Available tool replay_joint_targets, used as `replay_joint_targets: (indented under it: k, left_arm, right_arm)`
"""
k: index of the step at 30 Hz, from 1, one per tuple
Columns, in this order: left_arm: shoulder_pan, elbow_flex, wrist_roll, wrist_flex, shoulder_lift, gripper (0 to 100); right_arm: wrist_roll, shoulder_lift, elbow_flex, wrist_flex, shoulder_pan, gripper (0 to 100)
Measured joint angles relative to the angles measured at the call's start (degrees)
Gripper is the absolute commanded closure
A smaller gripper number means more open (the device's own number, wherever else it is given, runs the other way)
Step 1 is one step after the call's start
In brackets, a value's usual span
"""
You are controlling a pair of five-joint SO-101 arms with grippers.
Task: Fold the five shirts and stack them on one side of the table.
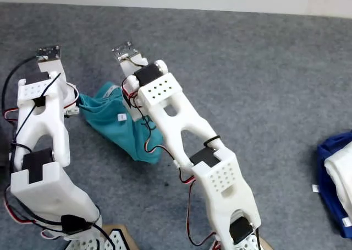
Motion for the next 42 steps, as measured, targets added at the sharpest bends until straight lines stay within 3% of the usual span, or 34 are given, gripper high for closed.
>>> replay_joint_targets:
  k: [21,31,37,42]
  left_arm:
    - [-0.4,0.0,0.0,-0.7,0.0,99]
    - [-4.1,-0.5,6.0,-0.7,0.0,99]
    - [-4.1,-0.5,6.2,-0.7,0.0,99]
    - [-3.3,-0.5,6.2,-0.7,0.0,99]
  right_arm:
    - [-2.5,0.0,0.0,3.0,-15.9,99.1]
    - [-2.6,0.0,0.0,3.3,-24.2,99.1]
    - [-0.5,-0.1,-0.3,5.5,-22.9,99.1]
    - [0.0,-4.3,-0.4,10.1,-16.2,99.1]
